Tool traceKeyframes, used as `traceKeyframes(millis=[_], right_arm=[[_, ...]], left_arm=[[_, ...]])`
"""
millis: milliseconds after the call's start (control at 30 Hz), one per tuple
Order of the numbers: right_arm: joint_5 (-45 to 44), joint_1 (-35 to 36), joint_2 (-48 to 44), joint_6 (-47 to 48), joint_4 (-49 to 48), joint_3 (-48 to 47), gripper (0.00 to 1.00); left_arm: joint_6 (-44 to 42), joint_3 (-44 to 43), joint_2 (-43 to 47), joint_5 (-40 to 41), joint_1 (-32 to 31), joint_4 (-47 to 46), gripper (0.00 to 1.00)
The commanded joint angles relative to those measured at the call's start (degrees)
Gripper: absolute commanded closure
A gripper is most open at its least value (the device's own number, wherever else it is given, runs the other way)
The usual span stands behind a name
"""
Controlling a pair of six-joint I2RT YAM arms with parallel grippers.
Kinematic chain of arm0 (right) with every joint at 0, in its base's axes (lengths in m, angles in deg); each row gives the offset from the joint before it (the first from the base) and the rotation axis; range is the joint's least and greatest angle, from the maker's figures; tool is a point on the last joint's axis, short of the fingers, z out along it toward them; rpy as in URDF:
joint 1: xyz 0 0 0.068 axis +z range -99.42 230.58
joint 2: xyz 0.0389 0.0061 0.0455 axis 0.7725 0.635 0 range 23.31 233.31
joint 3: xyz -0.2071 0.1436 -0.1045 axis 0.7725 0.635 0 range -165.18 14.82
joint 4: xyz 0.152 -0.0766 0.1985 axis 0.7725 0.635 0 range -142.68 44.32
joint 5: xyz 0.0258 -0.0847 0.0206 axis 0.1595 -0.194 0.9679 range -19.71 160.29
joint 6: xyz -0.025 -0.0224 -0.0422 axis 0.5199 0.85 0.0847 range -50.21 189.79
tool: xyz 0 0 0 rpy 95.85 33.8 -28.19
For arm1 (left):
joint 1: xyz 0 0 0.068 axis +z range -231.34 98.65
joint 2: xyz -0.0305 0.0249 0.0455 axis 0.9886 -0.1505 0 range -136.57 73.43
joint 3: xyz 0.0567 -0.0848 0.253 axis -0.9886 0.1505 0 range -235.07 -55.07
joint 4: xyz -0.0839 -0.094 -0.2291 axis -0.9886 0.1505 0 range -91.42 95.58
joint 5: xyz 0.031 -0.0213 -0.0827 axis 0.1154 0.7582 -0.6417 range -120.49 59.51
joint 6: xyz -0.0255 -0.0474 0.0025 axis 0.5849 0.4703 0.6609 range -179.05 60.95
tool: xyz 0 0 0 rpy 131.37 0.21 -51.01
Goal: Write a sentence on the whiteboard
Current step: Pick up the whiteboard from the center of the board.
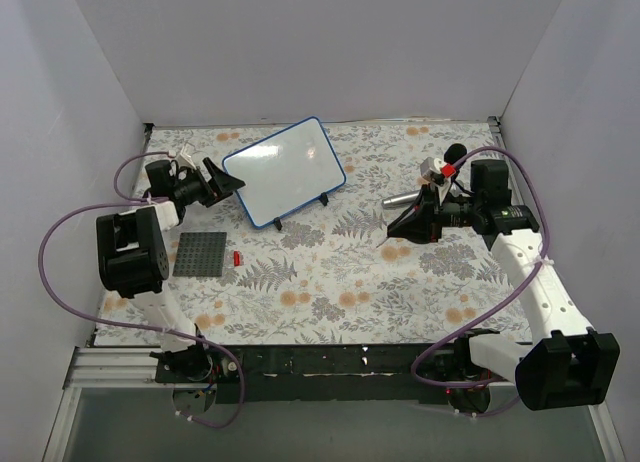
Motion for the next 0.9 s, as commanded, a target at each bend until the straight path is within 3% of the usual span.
traceKeyframes(millis=[0,400,567,767,867], right_arm=[[1.8,0.29,0.57,1.46,1.02,-2.88,0.99],[1.54,0.56,1.62,2.07,1.81,-3.41,0.99],[1.27,0.64,1.89,2.25,1.81,-3.41,0.99],[1.27,0.64,1.89,2.43,2.25,-3.67,0.99],[1.1,0.64,1.71,2.6,2.34,-3.58,0.99]], left_arm=[[4.84,-3.38,-2.24,-6.56,0.01,-12.1,0.27],[16.09,-5.31,-11.3,-12.54,0.09,-28.1,0.57],[18.12,-5.93,-12.88,-13.25,-0.34,-30.39,0.83],[22.76,-5.67,-14.11,-13.6,-0.7,-37.58,0.85],[23.83,-6.02,-14.73,-13.25,-0.7,-38.83,0.71]])
